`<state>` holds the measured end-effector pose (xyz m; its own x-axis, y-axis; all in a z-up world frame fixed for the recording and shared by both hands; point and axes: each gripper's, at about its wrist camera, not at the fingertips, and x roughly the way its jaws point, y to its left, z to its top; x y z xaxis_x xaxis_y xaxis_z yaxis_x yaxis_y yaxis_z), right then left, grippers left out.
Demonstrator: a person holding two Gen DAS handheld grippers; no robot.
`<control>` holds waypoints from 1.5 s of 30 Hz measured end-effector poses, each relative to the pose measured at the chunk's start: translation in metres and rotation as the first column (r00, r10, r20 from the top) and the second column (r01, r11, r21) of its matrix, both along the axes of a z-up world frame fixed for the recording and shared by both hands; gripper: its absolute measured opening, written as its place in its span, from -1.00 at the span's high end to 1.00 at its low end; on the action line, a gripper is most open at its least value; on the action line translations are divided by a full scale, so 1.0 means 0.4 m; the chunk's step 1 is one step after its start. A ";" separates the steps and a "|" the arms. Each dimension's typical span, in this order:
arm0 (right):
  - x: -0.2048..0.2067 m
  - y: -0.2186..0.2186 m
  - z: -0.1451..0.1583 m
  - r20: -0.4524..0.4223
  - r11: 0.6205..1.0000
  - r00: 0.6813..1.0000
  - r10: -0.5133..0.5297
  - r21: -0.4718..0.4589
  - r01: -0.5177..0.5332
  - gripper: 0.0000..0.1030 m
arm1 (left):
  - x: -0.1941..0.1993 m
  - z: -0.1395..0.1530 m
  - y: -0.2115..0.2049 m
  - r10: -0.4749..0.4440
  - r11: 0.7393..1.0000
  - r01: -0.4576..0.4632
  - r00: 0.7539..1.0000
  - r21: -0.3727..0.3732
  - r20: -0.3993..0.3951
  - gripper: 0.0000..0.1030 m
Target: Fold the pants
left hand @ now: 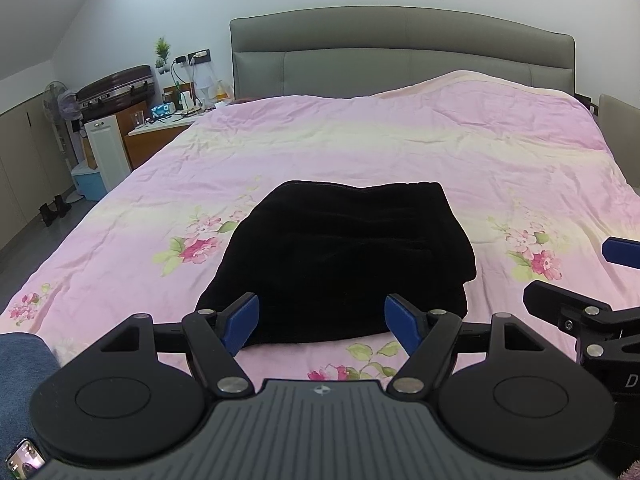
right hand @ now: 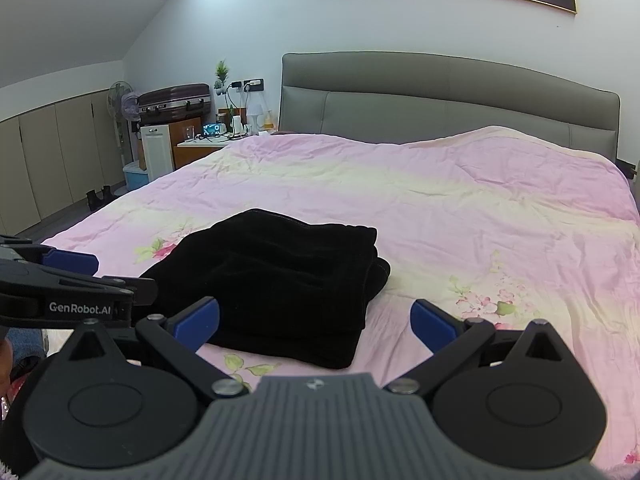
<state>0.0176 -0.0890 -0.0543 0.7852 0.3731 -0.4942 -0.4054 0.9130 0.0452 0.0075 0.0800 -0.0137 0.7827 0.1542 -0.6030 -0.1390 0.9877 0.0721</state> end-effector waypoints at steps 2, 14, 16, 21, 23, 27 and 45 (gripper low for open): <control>0.000 0.000 0.000 0.000 1.000 1.000 0.000 0.000 0.000 -0.90 | 0.000 0.000 0.000 0.002 1.000 -0.002 1.000 -0.001 0.001 -0.64; 0.003 0.001 0.004 0.001 1.000 1.000 -0.002 -0.002 0.002 -0.90 | -0.003 0.003 0.004 0.008 1.000 -0.008 1.000 -0.003 0.003 -0.64; 0.003 0.000 0.004 0.001 1.000 1.000 -0.001 -0.002 0.001 -0.90 | -0.005 0.004 0.005 0.010 1.000 -0.010 1.000 -0.003 0.005 -0.64; 0.003 0.001 0.005 0.002 1.000 1.000 0.000 -0.004 0.000 -0.90 | -0.004 0.004 0.007 0.008 1.000 -0.008 1.000 -0.003 0.005 -0.64; 0.003 0.002 0.005 0.003 1.000 1.000 0.000 -0.004 0.000 -0.90 | -0.004 0.004 0.007 0.009 1.000 -0.009 1.000 -0.003 0.005 -0.64; 0.004 0.000 0.007 0.004 1.000 1.000 0.003 -0.006 -0.003 -0.90 | -0.004 0.004 0.007 0.008 1.000 -0.008 1.000 -0.004 0.005 -0.64; 0.005 -0.006 0.007 0.002 1.000 1.000 0.005 -0.007 -0.005 -0.90 | -0.007 0.014 0.001 0.004 1.000 -0.004 1.000 0.002 0.000 -0.64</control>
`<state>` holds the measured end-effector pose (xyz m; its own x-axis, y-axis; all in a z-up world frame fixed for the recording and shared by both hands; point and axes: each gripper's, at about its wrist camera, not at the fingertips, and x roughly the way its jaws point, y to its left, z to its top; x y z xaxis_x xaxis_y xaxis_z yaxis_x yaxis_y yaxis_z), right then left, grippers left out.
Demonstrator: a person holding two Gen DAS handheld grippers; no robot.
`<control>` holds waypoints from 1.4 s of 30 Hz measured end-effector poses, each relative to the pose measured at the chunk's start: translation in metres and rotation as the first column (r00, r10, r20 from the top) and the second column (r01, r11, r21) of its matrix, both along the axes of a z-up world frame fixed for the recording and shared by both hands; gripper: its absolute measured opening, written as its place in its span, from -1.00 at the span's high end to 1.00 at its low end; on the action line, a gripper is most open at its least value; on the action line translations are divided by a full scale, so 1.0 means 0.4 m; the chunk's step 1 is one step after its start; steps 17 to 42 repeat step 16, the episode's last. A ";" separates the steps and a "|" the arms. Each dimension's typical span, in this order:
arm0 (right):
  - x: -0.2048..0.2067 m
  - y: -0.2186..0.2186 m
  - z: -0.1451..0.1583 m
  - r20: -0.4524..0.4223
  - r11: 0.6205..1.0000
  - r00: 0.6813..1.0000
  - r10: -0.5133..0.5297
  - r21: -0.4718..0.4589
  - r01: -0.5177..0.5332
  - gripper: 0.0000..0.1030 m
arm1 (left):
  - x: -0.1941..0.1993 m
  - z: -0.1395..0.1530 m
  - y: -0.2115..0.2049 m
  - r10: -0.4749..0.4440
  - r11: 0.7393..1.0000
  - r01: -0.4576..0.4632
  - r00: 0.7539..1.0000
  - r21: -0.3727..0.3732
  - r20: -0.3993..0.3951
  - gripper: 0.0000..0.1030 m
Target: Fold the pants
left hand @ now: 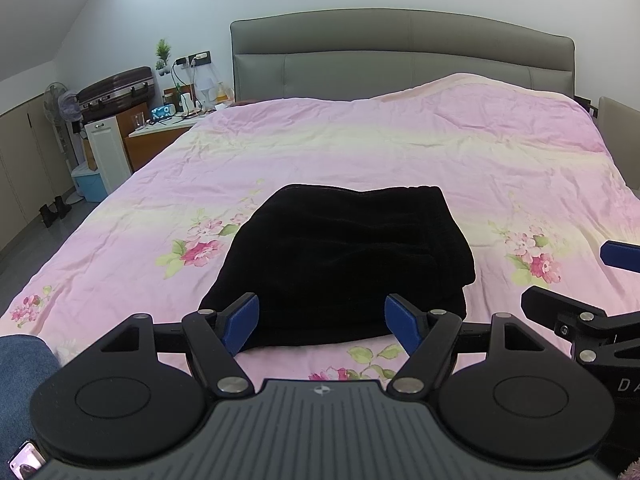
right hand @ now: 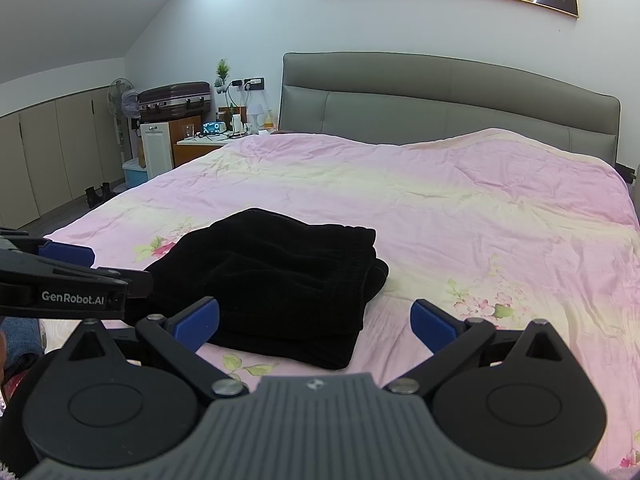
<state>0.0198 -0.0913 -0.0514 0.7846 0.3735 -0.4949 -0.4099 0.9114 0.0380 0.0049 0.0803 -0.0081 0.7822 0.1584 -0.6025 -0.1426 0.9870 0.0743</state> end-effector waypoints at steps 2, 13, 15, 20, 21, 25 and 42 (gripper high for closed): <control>0.000 -0.001 0.000 0.000 1.000 1.000 0.000 0.000 0.000 -0.90 | 0.000 0.001 -0.002 -0.002 1.000 0.002 1.000 -0.003 -0.003 -0.64; 0.002 -0.002 -0.001 0.000 1.000 1.000 0.000 -0.001 0.000 -0.90 | 0.004 0.001 -0.003 0.004 1.000 -0.004 1.000 -0.007 -0.007 -0.64; 0.002 -0.002 -0.001 0.000 1.000 1.000 0.000 -0.001 0.000 -0.90 | 0.003 0.000 -0.003 0.008 1.000 -0.008 1.000 -0.006 -0.008 -0.64; 0.002 -0.002 -0.001 0.000 1.000 1.000 0.000 -0.001 0.000 -0.90 | 0.004 0.000 -0.003 0.008 1.000 -0.008 1.000 -0.005 -0.009 -0.64; 0.002 -0.002 -0.001 0.000 1.000 1.000 0.000 -0.001 0.000 -0.90 | 0.004 0.000 -0.003 0.008 1.000 -0.008 1.000 -0.005 -0.009 -0.64; 0.002 -0.002 -0.001 0.000 1.000 1.000 0.000 -0.001 0.000 -0.90 | 0.004 0.000 -0.003 0.008 1.000 -0.008 1.000 -0.005 -0.009 -0.64; 0.002 -0.002 -0.001 0.000 1.000 1.000 0.000 -0.001 0.000 -0.90 | 0.004 0.000 -0.003 0.008 1.000 -0.008 1.000 -0.005 -0.009 -0.64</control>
